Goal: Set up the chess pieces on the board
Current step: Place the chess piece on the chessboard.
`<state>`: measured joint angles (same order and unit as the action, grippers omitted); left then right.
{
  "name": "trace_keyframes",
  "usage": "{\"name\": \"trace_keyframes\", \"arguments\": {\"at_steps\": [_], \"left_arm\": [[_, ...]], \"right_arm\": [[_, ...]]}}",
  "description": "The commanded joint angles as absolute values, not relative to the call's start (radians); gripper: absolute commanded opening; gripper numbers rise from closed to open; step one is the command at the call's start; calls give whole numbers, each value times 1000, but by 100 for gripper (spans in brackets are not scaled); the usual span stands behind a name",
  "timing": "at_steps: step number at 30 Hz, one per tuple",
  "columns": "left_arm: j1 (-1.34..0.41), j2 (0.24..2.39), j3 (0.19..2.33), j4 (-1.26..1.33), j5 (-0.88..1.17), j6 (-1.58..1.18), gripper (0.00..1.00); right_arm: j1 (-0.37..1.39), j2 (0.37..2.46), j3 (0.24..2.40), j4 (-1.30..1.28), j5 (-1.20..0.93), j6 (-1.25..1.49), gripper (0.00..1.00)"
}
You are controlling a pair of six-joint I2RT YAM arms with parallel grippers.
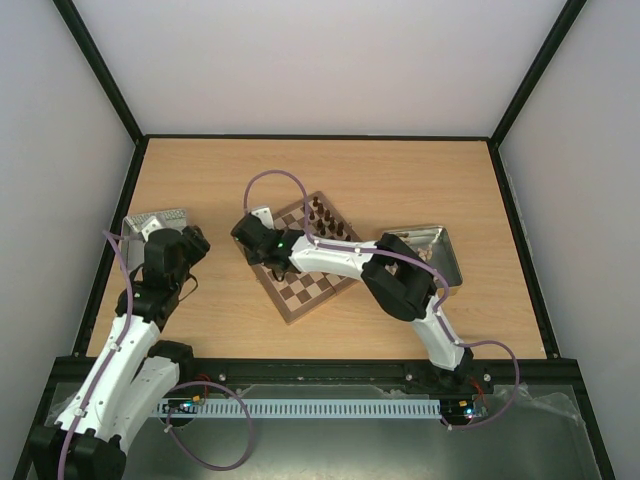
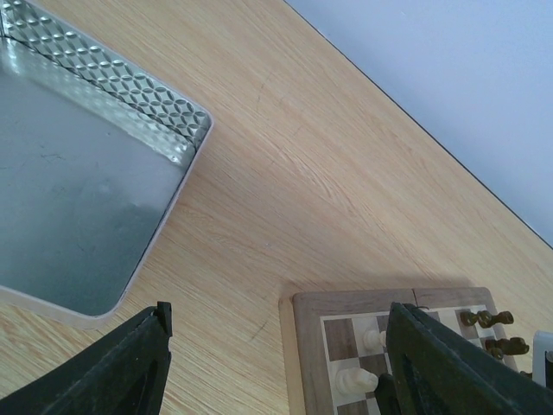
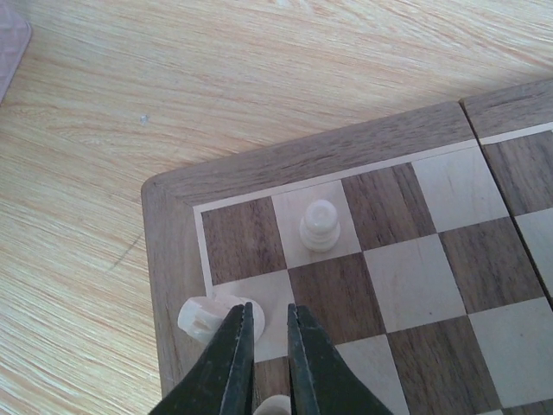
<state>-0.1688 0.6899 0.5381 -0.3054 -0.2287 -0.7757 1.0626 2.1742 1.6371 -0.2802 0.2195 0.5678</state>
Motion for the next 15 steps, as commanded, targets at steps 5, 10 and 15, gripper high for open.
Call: {"name": "trace_keyframes", "arguments": {"at_steps": [5, 10, 15], "left_arm": [[-169, 701, 523, -295, -231, -778, 70], [-169, 703, 525, -293, -224, -774, 70], [-169, 710, 525, -285, -214, -772, 70]], "right_arm": [[1073, 2105, 1603, -255, 264, 584, 15], [1072, 2073, 1600, -253, 278, 594, 17], [1073, 2047, 1604, -255, 278, 603, 21]]}}
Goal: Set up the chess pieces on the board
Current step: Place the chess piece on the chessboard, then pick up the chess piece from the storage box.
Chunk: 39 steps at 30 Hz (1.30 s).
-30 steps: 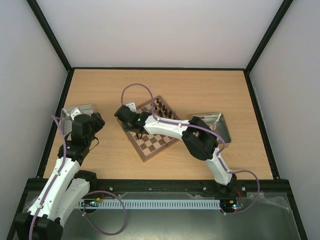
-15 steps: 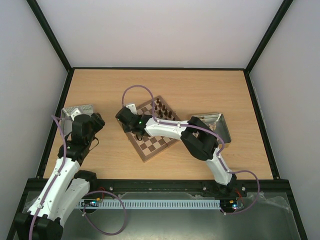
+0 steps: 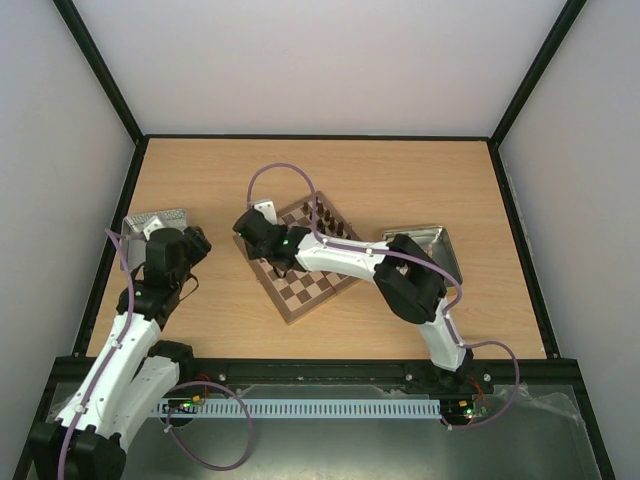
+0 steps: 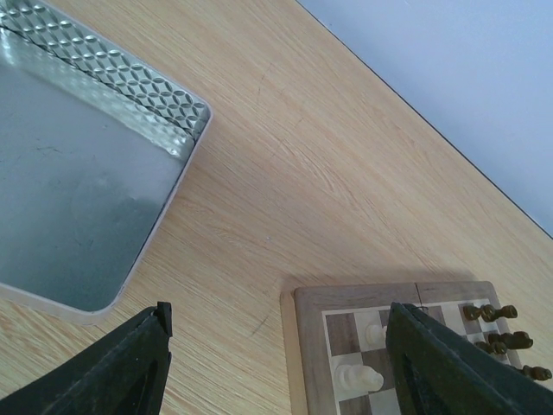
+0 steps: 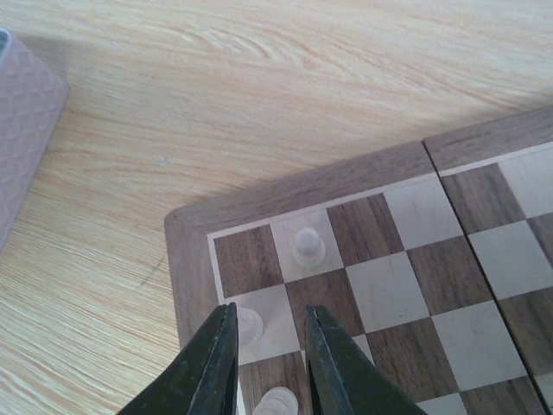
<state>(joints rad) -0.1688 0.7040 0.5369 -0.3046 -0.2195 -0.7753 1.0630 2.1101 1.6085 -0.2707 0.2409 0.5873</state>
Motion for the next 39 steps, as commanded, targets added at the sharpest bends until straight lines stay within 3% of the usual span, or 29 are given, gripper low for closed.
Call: {"name": "trace_keyframes", "arguments": {"at_steps": [1, 9, 18, 25, 32, 39], "left_arm": [[-169, 710, 524, -283, -211, -770, 70], [-169, 738, 518, -220, -92, -726, 71], [-170, 782, 509, -103, 66, -666, 71], [-172, 794, 505, -40, 109, -658, 71], [-173, 811, 514, -33, 120, -668, 71], [-173, 804, 518, -49, 117, -671, 71]], "right_arm": [[1073, 2043, 1606, -259, 278, 604, 22], [1027, 1887, 1530, -306, 332, 627, 29], [779, 1467, 1126, -361, 404, 731, 38], [525, 1221, 837, -409, 469, 793, 55], [331, 1287, 699, -386, 328, 760, 56], [217, 1452, 706, -298, 230, 677, 50]]}}
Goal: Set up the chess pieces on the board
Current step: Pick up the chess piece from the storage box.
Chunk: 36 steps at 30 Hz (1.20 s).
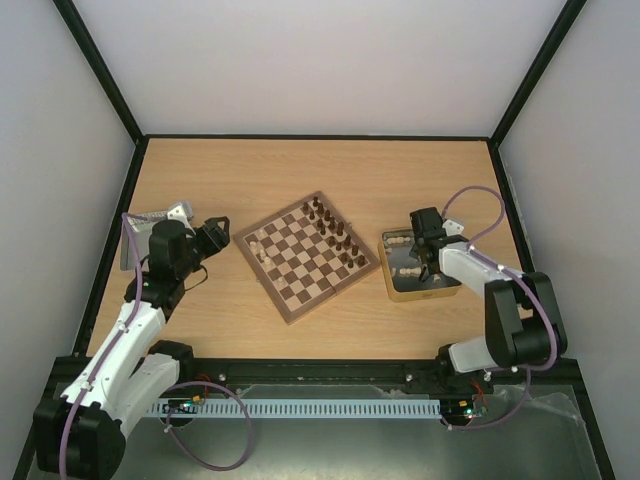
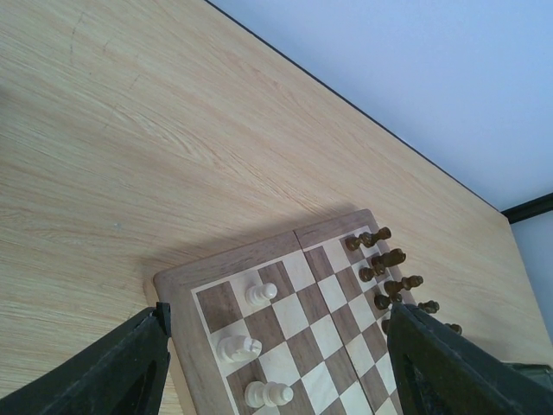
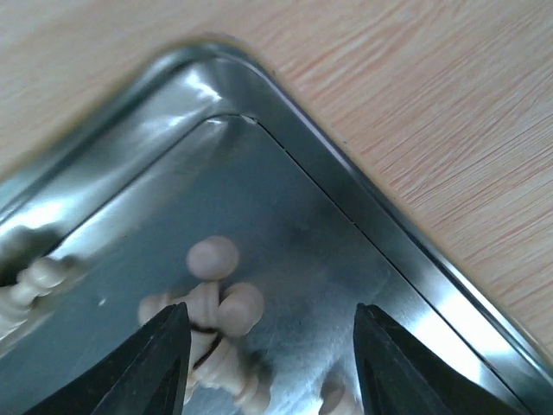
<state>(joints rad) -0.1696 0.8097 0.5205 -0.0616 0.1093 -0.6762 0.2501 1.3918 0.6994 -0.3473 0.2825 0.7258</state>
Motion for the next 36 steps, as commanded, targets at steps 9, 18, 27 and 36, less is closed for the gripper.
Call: {"name": "trace_keyframes", "arguments": {"at_steps": [9, 18, 27, 36], "left_arm": [[-172, 795, 518, -67, 98, -667, 71], [-173, 808, 517, -55, 101, -667, 71], [-173, 801, 515, -61, 100, -665, 71], [-174, 816, 512, -37, 108, -684, 71]], "right_arm": [[196, 1504, 717, -280, 218, 665, 23], [196, 1493, 728, -280, 273, 639, 24], [197, 1481, 738, -290, 267, 638, 5], [250, 1309, 824, -419, 254, 656, 5]]}}
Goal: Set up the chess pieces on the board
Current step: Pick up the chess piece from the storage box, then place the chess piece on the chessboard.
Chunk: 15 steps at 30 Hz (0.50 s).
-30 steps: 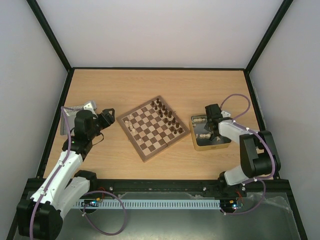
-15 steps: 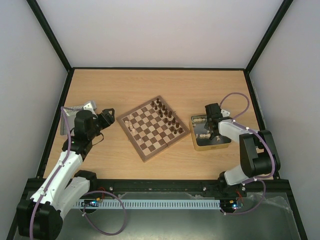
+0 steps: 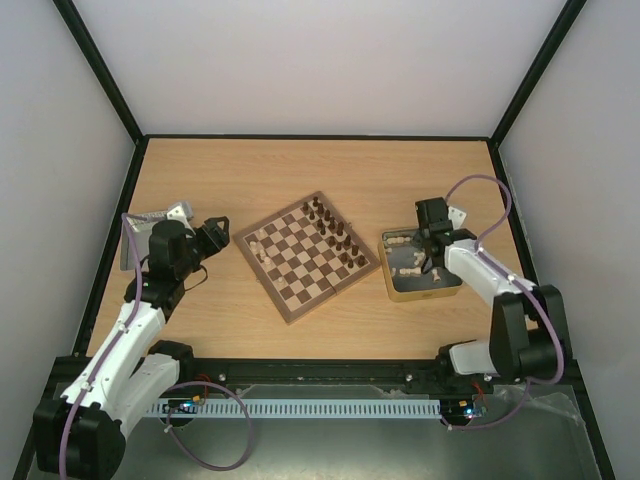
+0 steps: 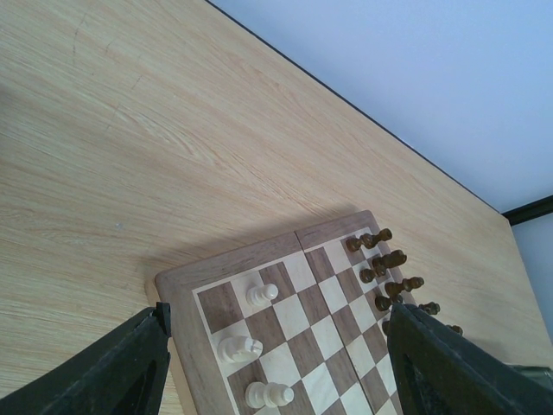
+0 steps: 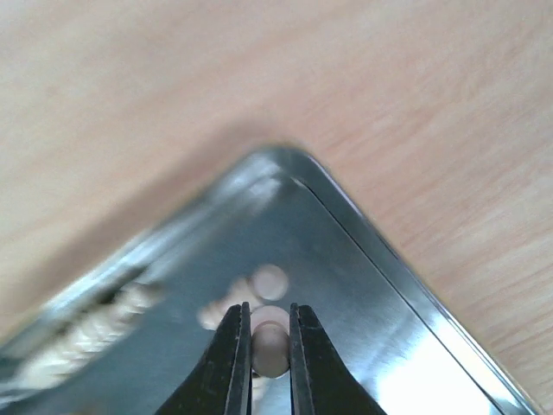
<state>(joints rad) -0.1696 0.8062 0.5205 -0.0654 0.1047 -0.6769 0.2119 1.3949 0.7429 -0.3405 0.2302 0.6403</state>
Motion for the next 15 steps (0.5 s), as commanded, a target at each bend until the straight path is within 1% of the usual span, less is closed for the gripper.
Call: {"name": "trace_keyframes", "arguments": {"at_steps": [1, 5, 9, 15], "left_arm": [[-173, 821, 512, -33, 111, -686, 71], [-175, 841, 512, -23, 122, -696, 70], [-177, 846, 512, -25, 127, -705, 70], [-180, 831, 513, -46, 117, -704, 70]], "right_arm": [[271, 1296, 844, -432, 258, 661, 5], [379, 1300, 927, -458, 262, 678, 6], [523, 1360, 1008, -419, 255, 676, 6], [718, 1612, 1222, -426, 178, 640, 6]]}}
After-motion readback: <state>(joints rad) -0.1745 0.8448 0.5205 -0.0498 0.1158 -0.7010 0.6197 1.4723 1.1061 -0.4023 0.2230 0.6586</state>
